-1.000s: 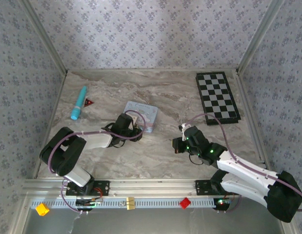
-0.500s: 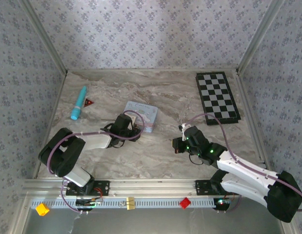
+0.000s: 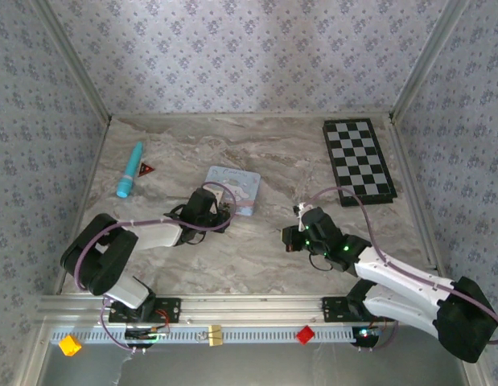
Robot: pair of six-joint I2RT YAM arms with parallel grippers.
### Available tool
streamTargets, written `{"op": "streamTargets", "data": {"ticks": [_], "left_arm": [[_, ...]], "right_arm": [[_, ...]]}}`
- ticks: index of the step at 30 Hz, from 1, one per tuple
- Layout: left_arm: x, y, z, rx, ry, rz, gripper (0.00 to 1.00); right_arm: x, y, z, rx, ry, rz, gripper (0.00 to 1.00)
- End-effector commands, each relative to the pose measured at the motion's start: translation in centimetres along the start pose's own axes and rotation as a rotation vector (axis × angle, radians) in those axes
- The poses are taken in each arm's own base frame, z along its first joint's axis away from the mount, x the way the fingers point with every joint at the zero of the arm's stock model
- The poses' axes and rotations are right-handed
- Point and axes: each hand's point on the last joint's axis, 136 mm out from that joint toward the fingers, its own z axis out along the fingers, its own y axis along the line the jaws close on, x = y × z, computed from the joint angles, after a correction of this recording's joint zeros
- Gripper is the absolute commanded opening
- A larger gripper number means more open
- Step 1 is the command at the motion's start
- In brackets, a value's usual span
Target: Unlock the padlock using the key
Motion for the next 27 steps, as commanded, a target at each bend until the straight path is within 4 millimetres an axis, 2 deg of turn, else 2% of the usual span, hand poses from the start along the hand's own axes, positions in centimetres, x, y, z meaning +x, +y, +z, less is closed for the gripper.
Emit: {"op": "streamTargets", "data": {"ticks": [1,6,15,17,27], "left_arm": [[-1.7,-0.6,-1.0,0.016,-0.062,-0.042,0.17],[-2.1,-1.2,-1.6,0.021,-0.058,-0.124,0.13],[-1.7,-2.1,-1.8,0.066,-0.018,-0.315,0.07],[-1.5,-2.3,-1.7,0.075,0.002,-0.37,0.04],[-1.2,-4.7,-1.2,0.158,0.044,-0.585,0.02]], "right_arm": [[0.0,0.8,0.3,-0.037,-0.007,0.039,0.0],[0.2,1.3,1.1,-0.071,-0.018,0.126,0.0],[0.6,0.4,2.5,-0.111,-0.098,0.401,0.0],[0.6,0.4,2.6,-0.114,-0.11,0.429,0.0],[0.1,1.1,2.8,-0.168,-0.14,0.536,0.0]]}}
